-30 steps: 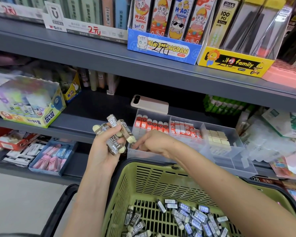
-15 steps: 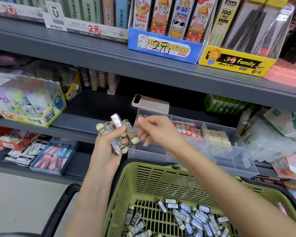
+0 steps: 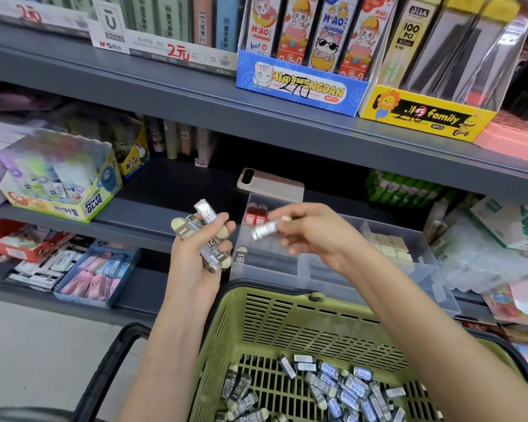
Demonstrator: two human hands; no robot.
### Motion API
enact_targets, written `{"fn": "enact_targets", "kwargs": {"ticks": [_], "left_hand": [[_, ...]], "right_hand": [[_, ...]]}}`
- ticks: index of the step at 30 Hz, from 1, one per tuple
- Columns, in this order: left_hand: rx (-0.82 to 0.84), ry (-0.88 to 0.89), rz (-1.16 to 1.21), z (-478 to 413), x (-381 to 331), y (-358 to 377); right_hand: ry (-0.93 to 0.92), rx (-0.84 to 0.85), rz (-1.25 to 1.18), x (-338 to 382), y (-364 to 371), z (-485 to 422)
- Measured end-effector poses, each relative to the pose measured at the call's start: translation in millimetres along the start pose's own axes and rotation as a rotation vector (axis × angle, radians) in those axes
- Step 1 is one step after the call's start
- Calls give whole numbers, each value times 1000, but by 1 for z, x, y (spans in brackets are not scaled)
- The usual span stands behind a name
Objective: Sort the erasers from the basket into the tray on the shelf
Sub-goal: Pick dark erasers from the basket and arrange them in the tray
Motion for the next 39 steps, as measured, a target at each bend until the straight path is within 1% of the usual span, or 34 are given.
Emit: {"fn": "enact_targets", "kwargs": {"ticks": [2,3,4,7,11,13,15,17,20,22,24,25,27,29,32,33,35,37,39], "left_hand": [[-8,5,10,0,-2,-2],[-8,5,8,0,-2,-2],[-5,4,4,0,-2,-2],[0,6,4,0,-2,-3],[-4,7,15,-1,-3,-4],[0,3,12,-1,-3,-5],[3,2,10,-1,-2,-4],[4,4,11,-1,-2,-3],[-2,-5,21,0,-1,-3],[-14,-14,7,1,-1,-3],[-5,-14,-24,1,0,-1],[7,-10,-43,2,0,0],[36,-5,-98,3,1,2],[62,4,-178,5,3,5],[69,29,-305,6,6,7],[63,36,-324,7,6,8],[66,29,-304,7,5,9],[93,13,-198,7,4,10],[99,15,-120,6,2,9]], "right_hand": [[-4,58,357,-6,3,-2],[-8,85,481,-9,6,-4],[-12,105,547,-12,11,-5],[-29,97,556,-19,24,-10],[-10,-2,483,-33,32,-13],[-28,5,572,-38,33,-15],[-25,59,664,-40,36,-16],[16,93,625,-40,38,-16],[105,127,497,-35,37,-13],[106,169,531,-32,34,-11],[10,125,586,-23,30,-7],[-75,62,562,-16,28,-6],[-255,-41,429,3,26,-5],[-342,-9,353,16,27,-5],[-360,154,344,23,33,-5],[-364,185,329,24,34,-5],[-336,143,243,22,30,-6],[-306,73,148,19,22,-6],[-303,89,118,16,17,-4]]}}
Point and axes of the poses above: each hand's wrist, its own z-axis away from the middle knuckle, its own y-axis out of the palm, x = y × z, the point moved 3 cm from there along -z, towards the middle knuckle, and after that the axes turned 12 degrees about -y, right-handed, at the moved point
